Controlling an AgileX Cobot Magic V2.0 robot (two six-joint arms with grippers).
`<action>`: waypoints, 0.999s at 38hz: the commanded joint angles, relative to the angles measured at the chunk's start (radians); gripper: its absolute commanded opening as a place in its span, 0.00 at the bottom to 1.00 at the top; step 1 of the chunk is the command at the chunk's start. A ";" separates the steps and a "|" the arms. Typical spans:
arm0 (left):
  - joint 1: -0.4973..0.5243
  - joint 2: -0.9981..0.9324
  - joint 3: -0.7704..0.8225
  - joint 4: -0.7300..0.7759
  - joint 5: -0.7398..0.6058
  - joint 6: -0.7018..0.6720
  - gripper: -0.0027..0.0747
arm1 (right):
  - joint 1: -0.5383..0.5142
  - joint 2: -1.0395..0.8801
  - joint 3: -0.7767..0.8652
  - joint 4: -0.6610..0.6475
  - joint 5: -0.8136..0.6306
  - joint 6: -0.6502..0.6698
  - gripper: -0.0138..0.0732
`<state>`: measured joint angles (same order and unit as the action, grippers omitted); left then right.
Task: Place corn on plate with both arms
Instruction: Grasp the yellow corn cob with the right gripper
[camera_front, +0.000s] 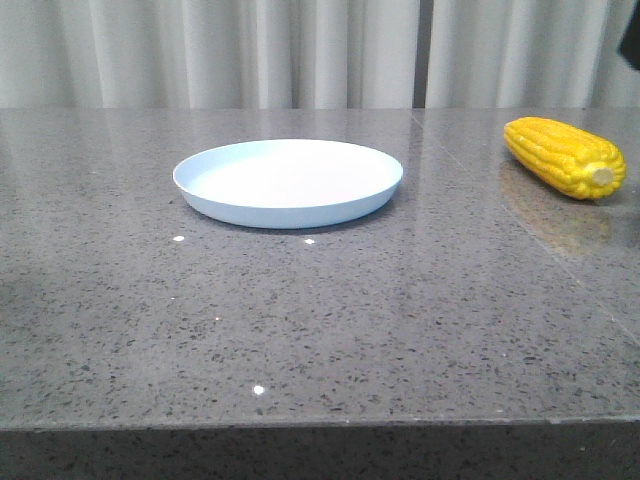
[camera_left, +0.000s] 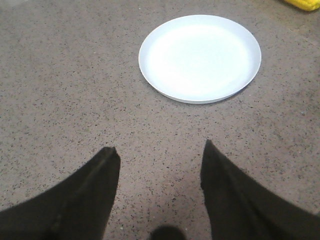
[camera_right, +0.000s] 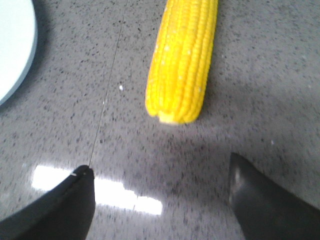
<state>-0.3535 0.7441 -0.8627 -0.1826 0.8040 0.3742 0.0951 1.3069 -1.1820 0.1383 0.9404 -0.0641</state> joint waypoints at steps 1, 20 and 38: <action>-0.006 0.002 -0.026 -0.012 -0.077 -0.011 0.51 | -0.002 0.069 -0.092 0.001 -0.023 -0.007 0.82; -0.006 0.002 -0.026 -0.012 -0.077 -0.011 0.51 | -0.002 0.447 -0.340 -0.034 -0.011 0.015 0.82; -0.006 0.002 -0.026 -0.012 -0.077 -0.011 0.51 | 0.112 0.444 -0.519 -0.011 0.205 0.015 0.51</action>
<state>-0.3535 0.7441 -0.8627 -0.1809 0.8019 0.3725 0.1516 1.8219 -1.6108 0.1078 1.0943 -0.0496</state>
